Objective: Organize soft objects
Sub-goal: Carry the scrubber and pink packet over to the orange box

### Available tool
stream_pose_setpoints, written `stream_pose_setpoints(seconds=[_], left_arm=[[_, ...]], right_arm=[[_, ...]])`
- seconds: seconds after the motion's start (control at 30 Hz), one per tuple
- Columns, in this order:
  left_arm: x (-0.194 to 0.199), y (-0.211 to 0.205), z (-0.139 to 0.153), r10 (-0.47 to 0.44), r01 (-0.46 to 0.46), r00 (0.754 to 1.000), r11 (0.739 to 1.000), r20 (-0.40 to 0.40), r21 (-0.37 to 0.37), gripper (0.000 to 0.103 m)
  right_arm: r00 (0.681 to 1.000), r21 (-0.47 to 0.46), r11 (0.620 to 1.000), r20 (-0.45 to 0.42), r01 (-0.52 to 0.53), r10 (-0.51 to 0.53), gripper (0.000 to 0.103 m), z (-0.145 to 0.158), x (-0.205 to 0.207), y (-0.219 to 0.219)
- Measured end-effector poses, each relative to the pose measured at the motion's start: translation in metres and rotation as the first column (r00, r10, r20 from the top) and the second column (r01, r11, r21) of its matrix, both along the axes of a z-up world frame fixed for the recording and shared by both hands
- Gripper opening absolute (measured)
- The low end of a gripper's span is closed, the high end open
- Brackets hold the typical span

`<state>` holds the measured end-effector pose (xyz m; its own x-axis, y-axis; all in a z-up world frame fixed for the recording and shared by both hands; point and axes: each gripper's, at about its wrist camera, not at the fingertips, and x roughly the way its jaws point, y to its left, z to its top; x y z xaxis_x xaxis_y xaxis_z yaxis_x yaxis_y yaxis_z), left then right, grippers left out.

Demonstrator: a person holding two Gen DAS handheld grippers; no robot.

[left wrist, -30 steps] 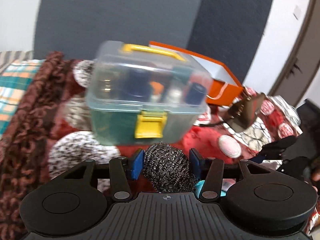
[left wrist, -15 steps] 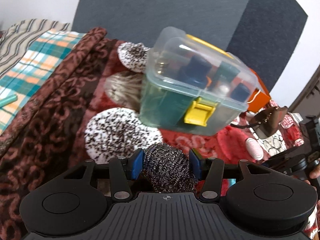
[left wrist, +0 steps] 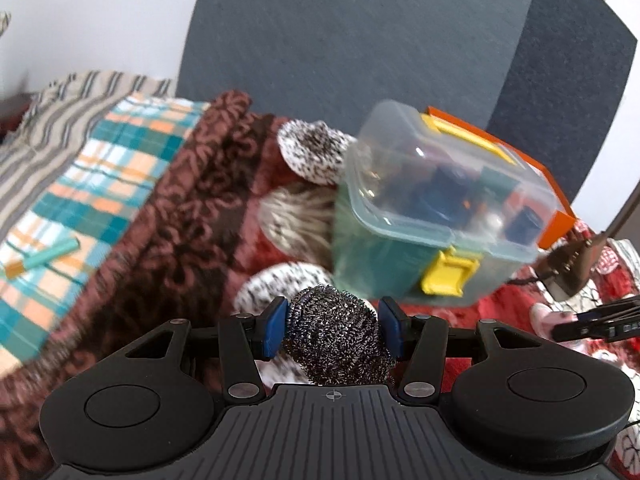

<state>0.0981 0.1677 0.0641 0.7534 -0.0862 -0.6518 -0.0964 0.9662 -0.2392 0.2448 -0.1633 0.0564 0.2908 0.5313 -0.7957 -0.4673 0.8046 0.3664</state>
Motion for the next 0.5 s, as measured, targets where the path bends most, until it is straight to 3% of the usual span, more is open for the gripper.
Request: stream_pose_setpoints(seconds=[0.37, 0.5], left_arm=[[0.071, 0.032, 0.038, 0.048, -0.049, 0.999, 0.992, 0.012, 0.113, 0.103], [0.105, 0.029, 0.06, 0.047, -0.05, 0.999, 0.987, 0.021, 0.153, 0.103]], right_arm=[[0.988, 0.008, 0.99, 0.063, 0.141, -0.141, 0.048, 0.021, 0.049, -0.034], [0.982, -0.051, 0.983, 0.083, 0.174, -0.169, 0.048, 0.022, 0.077, -0.042]])
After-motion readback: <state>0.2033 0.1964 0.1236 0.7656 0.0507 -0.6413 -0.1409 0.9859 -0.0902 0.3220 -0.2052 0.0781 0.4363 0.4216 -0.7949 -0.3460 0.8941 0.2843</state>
